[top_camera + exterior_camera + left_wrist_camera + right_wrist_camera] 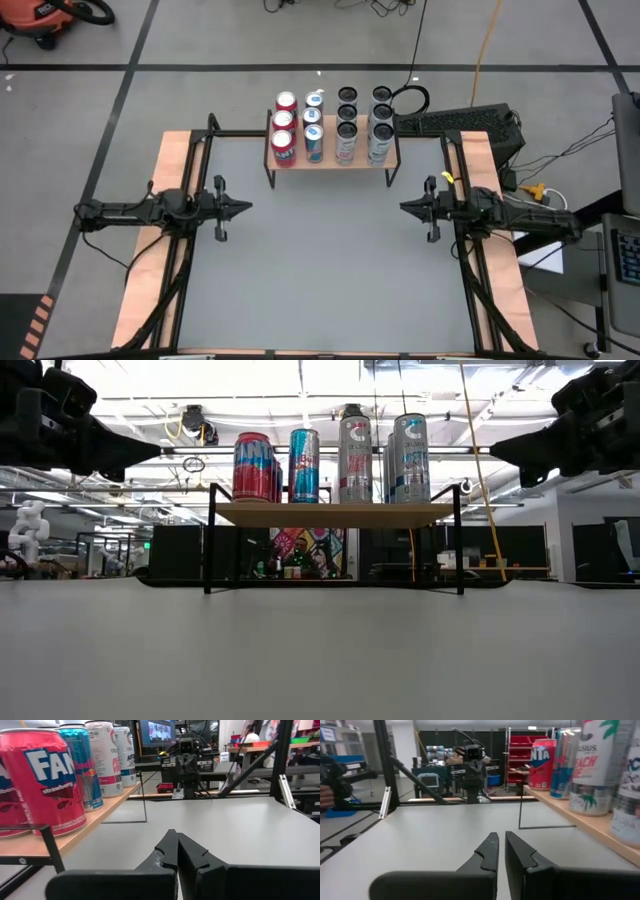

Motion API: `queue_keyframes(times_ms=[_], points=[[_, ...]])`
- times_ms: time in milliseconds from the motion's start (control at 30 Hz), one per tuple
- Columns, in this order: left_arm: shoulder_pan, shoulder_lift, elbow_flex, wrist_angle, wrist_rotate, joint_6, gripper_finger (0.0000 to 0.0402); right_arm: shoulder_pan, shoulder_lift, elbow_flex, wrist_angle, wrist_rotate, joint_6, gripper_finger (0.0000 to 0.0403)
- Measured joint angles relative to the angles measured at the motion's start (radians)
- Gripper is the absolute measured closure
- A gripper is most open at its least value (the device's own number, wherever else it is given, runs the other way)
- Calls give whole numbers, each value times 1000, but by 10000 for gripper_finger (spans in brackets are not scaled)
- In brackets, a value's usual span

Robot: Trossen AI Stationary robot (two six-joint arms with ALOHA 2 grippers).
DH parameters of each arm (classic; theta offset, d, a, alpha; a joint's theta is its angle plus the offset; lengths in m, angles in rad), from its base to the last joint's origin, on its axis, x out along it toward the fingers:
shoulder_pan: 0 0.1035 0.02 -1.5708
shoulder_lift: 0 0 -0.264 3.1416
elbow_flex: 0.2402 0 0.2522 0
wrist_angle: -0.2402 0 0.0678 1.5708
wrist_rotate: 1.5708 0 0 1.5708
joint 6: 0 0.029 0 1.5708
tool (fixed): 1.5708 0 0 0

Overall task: Place canned beverage on shelf
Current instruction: Return to Home Position

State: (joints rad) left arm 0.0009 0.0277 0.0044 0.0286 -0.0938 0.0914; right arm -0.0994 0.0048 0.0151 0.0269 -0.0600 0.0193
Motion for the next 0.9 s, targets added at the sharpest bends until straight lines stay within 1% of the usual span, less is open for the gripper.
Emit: queue_keyframes(times_ms=[133, 333, 500, 667, 900], points=[[1, 0, 0, -2, 14, -7, 402, 48, 0, 0, -4, 38, 14, 403], [1, 0, 0, -3, 16, -41, 402, 89, 0, 0, -8, 49, 19, 403], [1, 0, 0, -4, 17, -80, 402, 92, 0, 0, -10, 55, -9, 403], [0, 3, 0, -8, 40, -102, 402, 92, 0, 0, -9, 55, -5, 403], [-1, 4, 0, -9, 44, -85, 402, 91, 0, 0, 0, 55, -5, 403]])
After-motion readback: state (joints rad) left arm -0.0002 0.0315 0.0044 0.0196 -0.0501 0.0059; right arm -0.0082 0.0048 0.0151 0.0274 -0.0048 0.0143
